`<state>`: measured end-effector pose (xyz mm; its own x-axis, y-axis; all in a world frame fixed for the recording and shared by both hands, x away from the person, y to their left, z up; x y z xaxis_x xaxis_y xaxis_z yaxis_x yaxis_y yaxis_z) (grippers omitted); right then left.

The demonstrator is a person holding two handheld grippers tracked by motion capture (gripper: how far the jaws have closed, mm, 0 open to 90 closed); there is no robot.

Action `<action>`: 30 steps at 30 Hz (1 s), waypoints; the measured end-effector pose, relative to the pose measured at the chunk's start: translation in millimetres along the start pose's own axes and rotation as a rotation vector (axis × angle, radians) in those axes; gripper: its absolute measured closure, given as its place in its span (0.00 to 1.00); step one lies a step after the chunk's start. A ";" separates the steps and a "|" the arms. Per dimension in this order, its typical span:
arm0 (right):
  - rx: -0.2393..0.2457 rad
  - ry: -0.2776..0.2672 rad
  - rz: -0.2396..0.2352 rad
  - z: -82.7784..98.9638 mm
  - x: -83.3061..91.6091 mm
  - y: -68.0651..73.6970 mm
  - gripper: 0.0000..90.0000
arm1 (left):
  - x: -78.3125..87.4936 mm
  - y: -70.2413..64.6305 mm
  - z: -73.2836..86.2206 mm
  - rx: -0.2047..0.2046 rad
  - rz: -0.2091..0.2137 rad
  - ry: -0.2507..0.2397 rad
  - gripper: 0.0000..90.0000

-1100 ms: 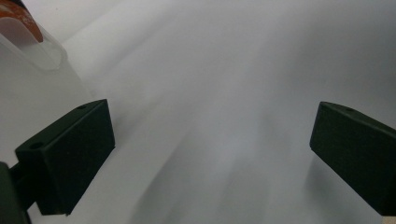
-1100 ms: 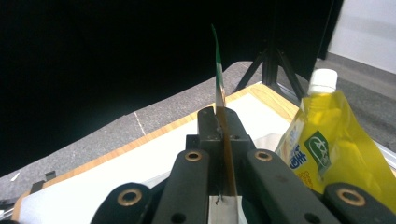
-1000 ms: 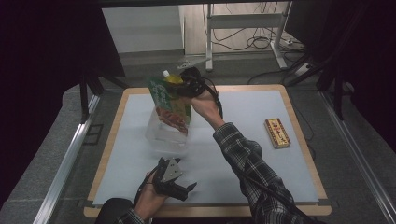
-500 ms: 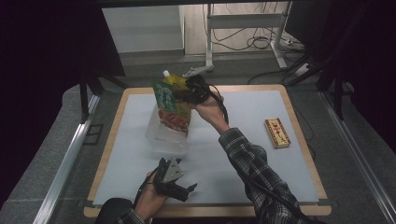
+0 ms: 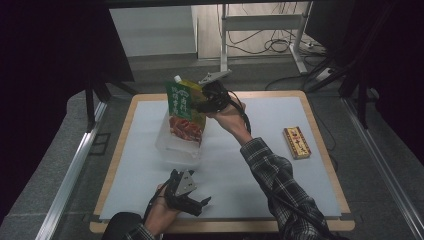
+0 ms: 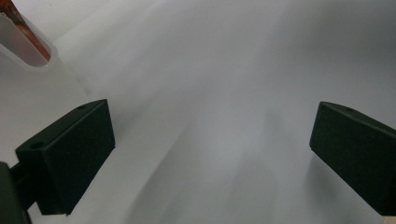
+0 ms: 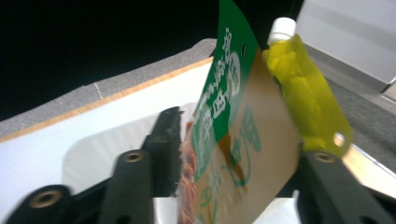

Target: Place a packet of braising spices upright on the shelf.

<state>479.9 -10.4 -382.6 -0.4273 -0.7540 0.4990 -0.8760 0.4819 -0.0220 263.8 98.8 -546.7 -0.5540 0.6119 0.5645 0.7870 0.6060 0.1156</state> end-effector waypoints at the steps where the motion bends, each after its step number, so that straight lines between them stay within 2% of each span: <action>1: 0.003 0.000 0.003 1.8 1.9 -0.5 0.51 | -0.1 0.1 0.1 0.000 0.000 0.001 0.00; 5: 0.017 0.010 0.022 5.3 7.1 -0.9 0.42 | 0.3 0.2 0.1 0.002 -0.002 -0.001 0.00; 9: 0.022 0.026 0.032 9.2 10.8 -3.1 0.38 | 0.3 0.1 0.3 0.001 -0.003 0.000 0.00; 18: -0.027 0.020 0.005 25.6 25.8 -11.3 0.28 | 0.7 -0.2 1.0 0.003 -0.005 0.004 0.00; 23: -0.025 0.003 0.016 34.8 33.7 -10.0 0.21 | 0.5 -0.2 1.1 0.003 -0.006 0.004 0.00; 30: -0.008 0.024 0.017 50.2 42.4 -6.6 0.14 | 0.2 -0.4 1.3 0.002 -0.006 0.006 0.00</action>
<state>456.4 -67.9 -404.7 -0.4365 -0.7346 0.5194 -0.8667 0.4983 -0.0236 263.0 99.4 -547.6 -0.5574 0.6048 0.5688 0.7828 0.6111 0.1173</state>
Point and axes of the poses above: each handheld gripper's, and its own axes: x roughly backward along the jaws, z roughly out of its underside, y roughly to its left, the point moved 2 cm from there along -x, roughly forward along the jaws, and after that the axes turned 2 degrees about -y, right-handed, at the moved point
